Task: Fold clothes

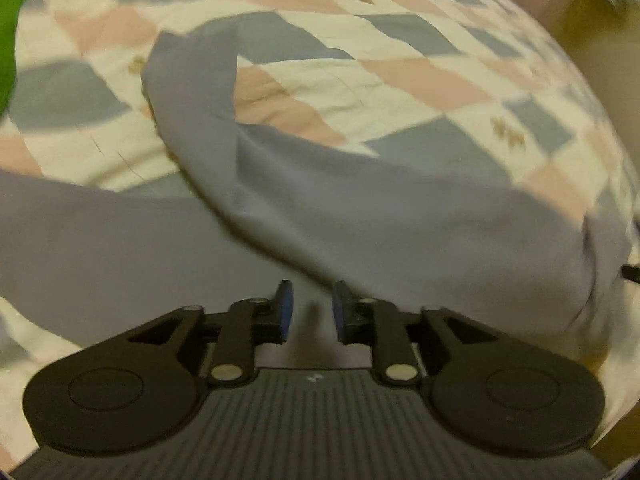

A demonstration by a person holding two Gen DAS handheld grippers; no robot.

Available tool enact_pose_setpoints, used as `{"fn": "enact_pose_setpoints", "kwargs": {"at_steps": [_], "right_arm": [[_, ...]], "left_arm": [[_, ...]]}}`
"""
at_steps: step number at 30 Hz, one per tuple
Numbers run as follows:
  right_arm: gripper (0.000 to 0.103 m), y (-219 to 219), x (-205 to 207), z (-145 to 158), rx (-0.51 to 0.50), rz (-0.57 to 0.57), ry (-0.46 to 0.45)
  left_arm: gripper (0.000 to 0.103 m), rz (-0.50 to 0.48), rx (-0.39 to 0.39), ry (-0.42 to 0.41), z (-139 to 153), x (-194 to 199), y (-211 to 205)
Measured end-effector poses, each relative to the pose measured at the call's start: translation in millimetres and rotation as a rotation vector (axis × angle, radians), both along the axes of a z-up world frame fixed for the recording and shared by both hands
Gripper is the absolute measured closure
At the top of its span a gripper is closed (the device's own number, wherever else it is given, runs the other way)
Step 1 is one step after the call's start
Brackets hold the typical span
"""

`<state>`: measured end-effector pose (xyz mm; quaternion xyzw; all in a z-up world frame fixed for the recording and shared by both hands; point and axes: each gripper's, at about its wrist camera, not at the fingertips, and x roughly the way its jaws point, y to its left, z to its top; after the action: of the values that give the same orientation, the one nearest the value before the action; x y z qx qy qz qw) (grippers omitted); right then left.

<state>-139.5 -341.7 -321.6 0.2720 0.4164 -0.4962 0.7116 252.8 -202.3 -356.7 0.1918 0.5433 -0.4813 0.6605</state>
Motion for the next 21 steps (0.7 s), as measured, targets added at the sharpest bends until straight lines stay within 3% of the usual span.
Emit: {"fn": "enact_pose_setpoints", "kwargs": {"at_steps": [1, 3, 5, 7, 9, 10, 11, 13, 15, 17, 18, 19, 21], "right_arm": [[0.046, -19, 1, 1, -0.003, -0.050, -0.011], [0.044, -59, 15, -7, -0.001, -0.114, 0.059], [0.029, -81, 28, -25, 0.022, -0.122, 0.192], [0.029, -92, 43, -47, 0.025, -0.096, 0.354], [0.053, -88, 54, -68, 0.011, -0.047, 0.478], [0.087, -82, 56, -77, 0.005, -0.022, 0.519], [0.103, -71, 47, -76, -0.005, -0.035, 0.478], [0.103, -51, 15, -53, -0.068, -0.135, 0.295], [0.103, -26, -33, -22, -0.147, -0.277, 0.030], [0.102, 5, -94, -6, -0.137, -0.493, -0.232], [0.098, 19, -126, -9, -0.090, -0.605, -0.371], [0.087, 33, -153, -19, -0.010, -0.709, -0.489], [0.082, 56, -195, -50, 0.167, -0.899, -0.606]], "left_arm": [[0.079, 0.049, -0.001, 0.052, -4, 5, -6], [0.077, 0.150, 0.017, 0.118, -15, 15, -12], [0.077, 0.183, 0.036, 0.124, -22, 16, -18], [0.076, 0.192, 0.052, 0.115, -28, 13, -23], [0.079, 0.175, 0.060, 0.103, -32, 9, -28], [0.079, 0.165, 0.055, 0.100, -31, 8, -27], [0.080, 0.156, 0.049, 0.096, -31, 7, -27], [0.084, 0.144, 0.036, 0.089, -28, 6, -25], [0.084, 0.146, 0.027, 0.084, -25, 7, -19], [0.084, 0.152, 0.023, 0.094, -23, 9, -14], [0.084, 0.160, 0.023, 0.099, -23, 9, -11], [0.084, 0.167, 0.023, 0.105, -22, 9, -9], [0.080, 0.182, 0.027, 0.128, -23, 10, -6]]}}
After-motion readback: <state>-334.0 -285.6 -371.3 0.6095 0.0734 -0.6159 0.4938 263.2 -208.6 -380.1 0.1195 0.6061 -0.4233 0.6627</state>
